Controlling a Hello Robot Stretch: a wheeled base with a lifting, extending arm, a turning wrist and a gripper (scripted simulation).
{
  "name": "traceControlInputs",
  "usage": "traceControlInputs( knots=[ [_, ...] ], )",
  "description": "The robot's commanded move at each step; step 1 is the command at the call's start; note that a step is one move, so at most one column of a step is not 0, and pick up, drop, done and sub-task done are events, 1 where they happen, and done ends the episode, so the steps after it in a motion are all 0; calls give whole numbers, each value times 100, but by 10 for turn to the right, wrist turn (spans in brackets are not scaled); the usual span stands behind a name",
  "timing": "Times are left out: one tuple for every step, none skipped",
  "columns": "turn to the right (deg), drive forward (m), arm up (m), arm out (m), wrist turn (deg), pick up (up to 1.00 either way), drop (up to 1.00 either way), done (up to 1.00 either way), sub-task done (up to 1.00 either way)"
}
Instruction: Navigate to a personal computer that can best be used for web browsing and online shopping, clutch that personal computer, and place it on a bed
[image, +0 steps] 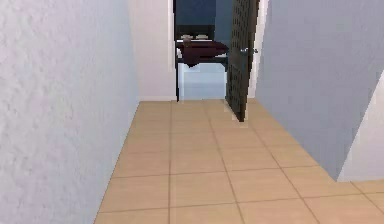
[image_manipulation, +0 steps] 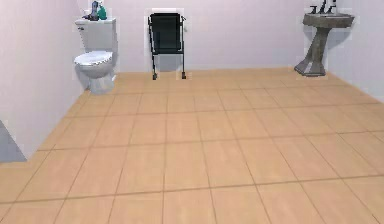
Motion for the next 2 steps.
traceControlInputs(
  knots=[
    [0, 20, 0, 0, 0, 0, 0, 0, 0],
    [0, 100, 0, 0, 0, 0, 0, 0, 0]
  ],
)
